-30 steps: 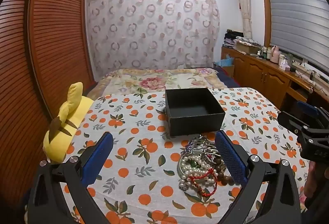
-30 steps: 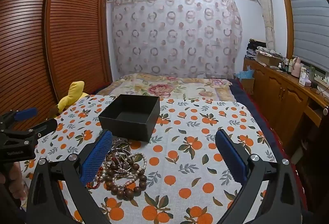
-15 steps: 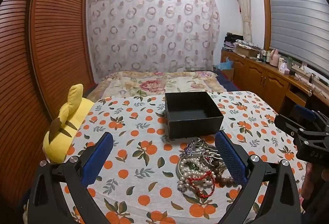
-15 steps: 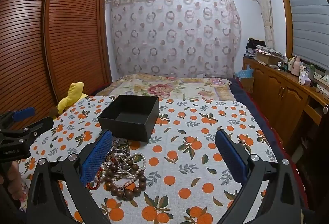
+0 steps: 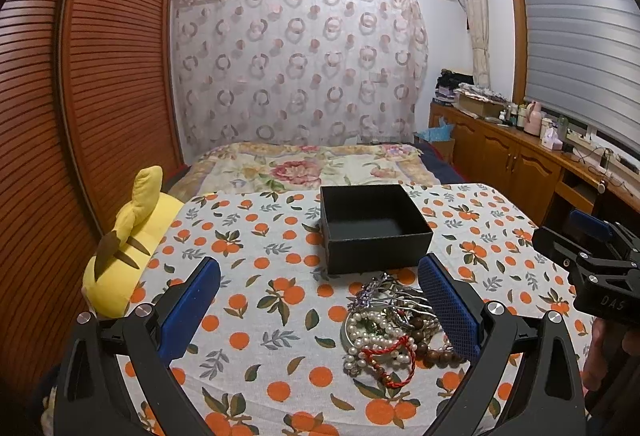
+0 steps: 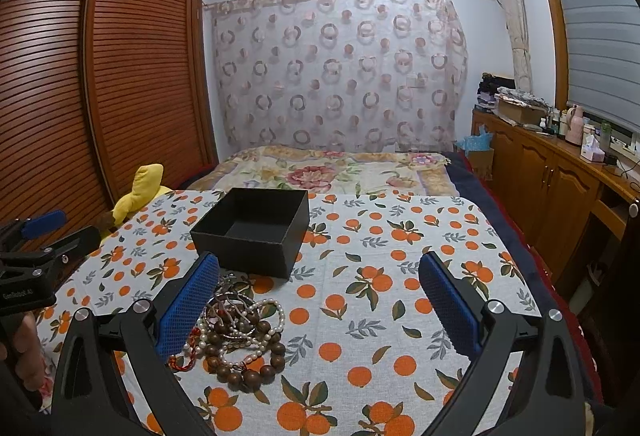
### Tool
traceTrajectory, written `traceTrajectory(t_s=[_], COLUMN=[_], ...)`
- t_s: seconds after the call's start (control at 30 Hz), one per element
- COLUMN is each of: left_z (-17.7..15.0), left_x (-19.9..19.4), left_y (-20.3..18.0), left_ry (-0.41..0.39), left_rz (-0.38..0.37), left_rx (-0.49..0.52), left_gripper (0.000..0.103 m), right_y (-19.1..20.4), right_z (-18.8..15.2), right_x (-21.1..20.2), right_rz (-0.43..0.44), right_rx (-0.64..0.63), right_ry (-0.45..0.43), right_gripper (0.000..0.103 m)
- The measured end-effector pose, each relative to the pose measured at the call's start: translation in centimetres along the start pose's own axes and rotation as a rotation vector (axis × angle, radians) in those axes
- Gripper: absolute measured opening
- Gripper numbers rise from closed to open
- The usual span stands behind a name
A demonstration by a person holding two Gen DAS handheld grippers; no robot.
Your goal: Organize jewelry
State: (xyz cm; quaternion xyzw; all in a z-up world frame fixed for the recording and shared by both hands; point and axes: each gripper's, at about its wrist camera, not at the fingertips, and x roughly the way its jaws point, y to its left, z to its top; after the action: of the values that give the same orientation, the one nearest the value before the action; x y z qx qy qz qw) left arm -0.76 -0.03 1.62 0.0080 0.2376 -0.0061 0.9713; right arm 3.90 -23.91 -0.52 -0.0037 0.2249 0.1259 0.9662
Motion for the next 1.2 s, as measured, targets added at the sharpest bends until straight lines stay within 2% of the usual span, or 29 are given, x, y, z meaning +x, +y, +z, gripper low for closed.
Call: traceTrajectory(t_s=[1.2], left_z=[0.15], left_x=[-0.48], left_y=[-0.1], left_ry=[-0.011], left_rz=[-0.003], left_rx=[-0.003], left_gripper=[0.096], right_y=[0.53], right_z=[0.22], right_x=[-0.2], right_rz=[0.001], right_rx=[0.009], right_ry=[-0.01], right_gripper=[0.101])
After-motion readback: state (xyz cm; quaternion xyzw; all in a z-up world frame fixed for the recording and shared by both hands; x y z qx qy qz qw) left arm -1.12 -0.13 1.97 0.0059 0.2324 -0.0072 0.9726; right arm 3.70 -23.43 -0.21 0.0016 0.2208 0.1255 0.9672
